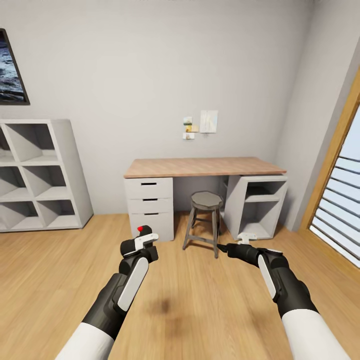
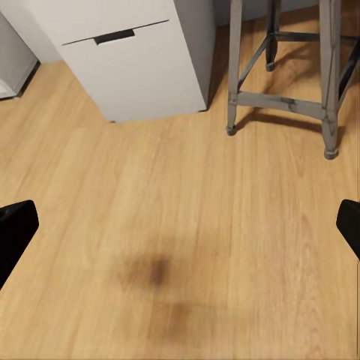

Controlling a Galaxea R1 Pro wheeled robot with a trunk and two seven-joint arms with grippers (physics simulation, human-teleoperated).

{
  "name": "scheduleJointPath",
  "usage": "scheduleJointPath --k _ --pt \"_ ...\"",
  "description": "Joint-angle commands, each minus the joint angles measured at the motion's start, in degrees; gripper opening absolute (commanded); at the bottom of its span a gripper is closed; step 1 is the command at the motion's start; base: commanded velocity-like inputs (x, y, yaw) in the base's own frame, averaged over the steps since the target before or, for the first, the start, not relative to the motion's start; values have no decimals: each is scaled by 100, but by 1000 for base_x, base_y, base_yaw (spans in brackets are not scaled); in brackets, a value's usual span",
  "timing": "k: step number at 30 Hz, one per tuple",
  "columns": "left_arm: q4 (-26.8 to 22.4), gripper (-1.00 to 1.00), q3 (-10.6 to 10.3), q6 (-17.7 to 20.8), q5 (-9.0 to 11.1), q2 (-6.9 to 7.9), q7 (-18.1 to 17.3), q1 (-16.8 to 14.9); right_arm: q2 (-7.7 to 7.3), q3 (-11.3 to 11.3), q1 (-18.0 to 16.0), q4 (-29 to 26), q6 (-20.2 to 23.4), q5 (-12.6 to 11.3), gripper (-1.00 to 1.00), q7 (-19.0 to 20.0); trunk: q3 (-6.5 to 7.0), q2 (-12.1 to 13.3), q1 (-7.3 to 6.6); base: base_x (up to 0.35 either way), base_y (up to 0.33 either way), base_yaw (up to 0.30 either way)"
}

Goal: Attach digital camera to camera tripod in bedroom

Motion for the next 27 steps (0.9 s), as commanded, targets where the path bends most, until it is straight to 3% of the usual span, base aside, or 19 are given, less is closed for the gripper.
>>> scheduleJointPath --k 1,27 --pt "-7 -100 -8 12 48 2 44 -4 1 -11 -4 -5 35 1 100 24 12 39 -23 0 0 0" --pt "3 -100 0 12 48 2 44 -4 2 -11 -4 -5 34 6 100 24 479 1081 -594 0 0 0"
